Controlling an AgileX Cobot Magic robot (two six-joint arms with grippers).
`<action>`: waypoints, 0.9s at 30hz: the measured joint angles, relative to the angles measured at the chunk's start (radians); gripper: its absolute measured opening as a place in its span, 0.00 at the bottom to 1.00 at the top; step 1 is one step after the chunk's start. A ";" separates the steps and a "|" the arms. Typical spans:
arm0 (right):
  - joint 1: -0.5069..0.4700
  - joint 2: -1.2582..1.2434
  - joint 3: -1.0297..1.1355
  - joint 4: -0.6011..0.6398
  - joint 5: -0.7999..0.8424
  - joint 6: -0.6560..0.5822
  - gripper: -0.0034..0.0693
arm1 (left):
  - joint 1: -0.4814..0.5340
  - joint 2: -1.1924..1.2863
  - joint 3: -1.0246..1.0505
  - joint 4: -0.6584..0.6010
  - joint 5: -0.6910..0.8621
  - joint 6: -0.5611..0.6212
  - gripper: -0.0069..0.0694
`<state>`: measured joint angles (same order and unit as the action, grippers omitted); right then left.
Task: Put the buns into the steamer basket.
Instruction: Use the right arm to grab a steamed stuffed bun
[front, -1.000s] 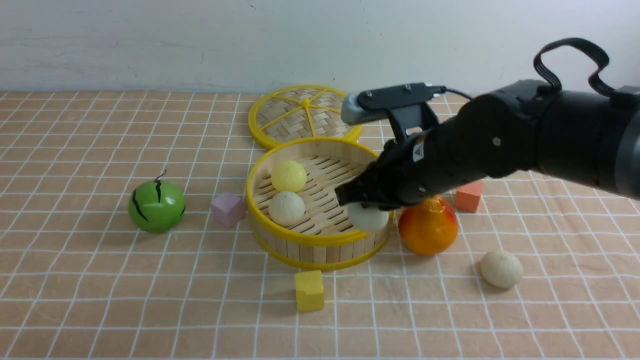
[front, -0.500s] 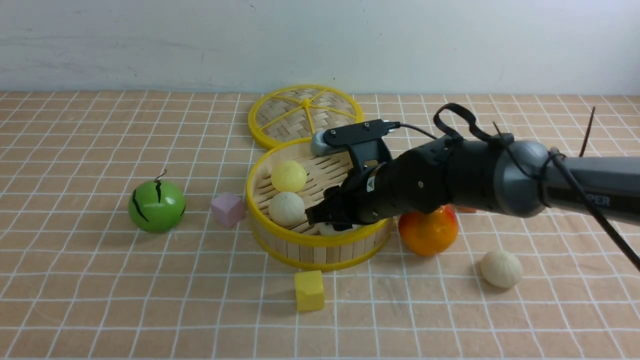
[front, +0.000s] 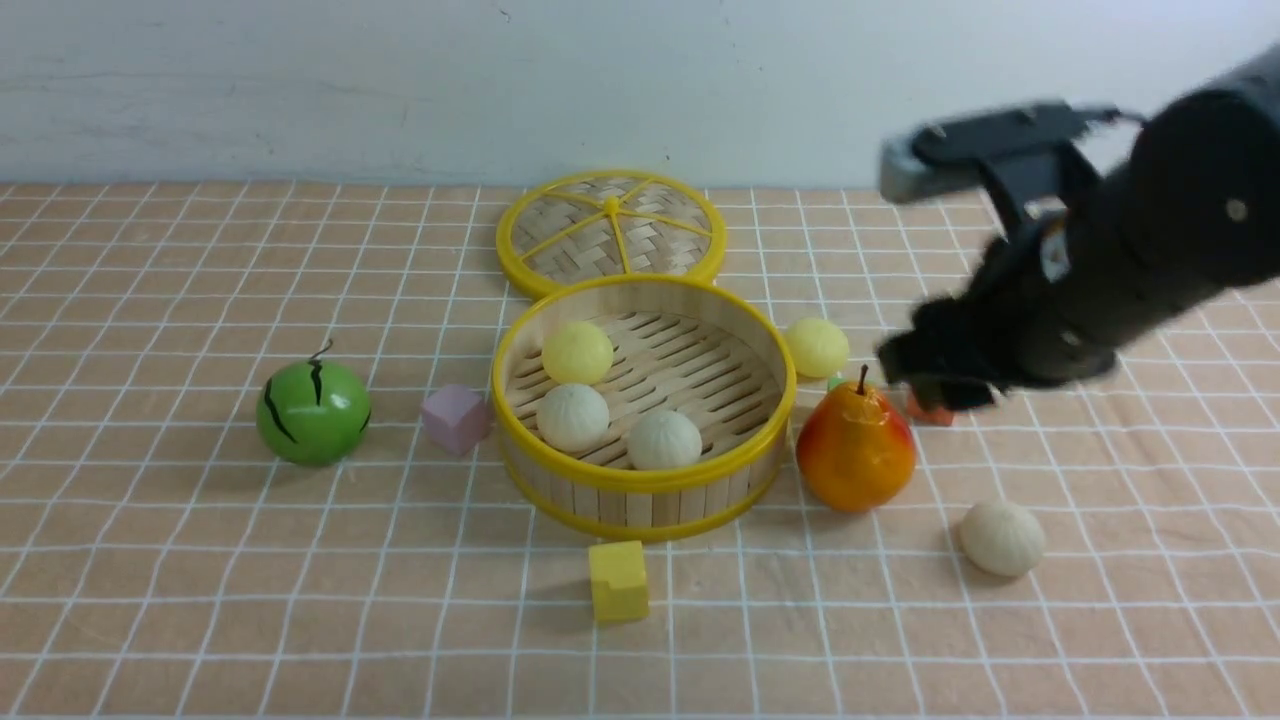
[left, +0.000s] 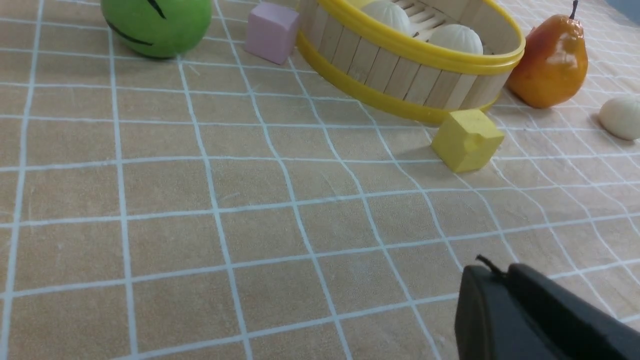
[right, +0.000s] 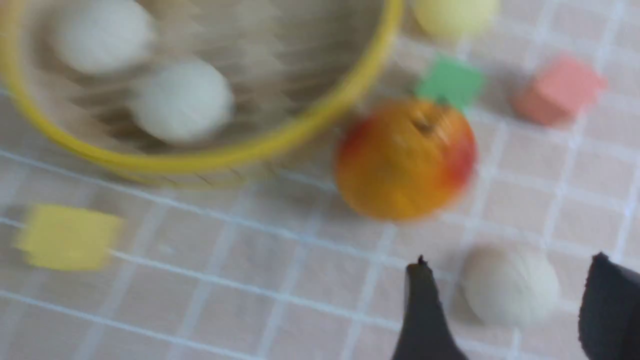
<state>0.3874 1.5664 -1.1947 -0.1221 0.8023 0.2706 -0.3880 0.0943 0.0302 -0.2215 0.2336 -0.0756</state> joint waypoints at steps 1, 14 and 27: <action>-0.024 0.008 0.046 0.000 -0.013 0.023 0.56 | 0.000 0.000 0.000 0.000 0.000 0.000 0.14; -0.138 0.119 0.166 0.031 -0.330 0.063 0.53 | 0.000 0.000 0.000 0.000 0.000 0.000 0.16; -0.145 0.191 0.166 0.033 -0.395 0.064 0.45 | 0.000 0.000 0.000 0.000 0.000 0.000 0.18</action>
<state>0.2424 1.7571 -1.0286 -0.0890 0.4075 0.3345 -0.3880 0.0943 0.0302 -0.2215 0.2336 -0.0756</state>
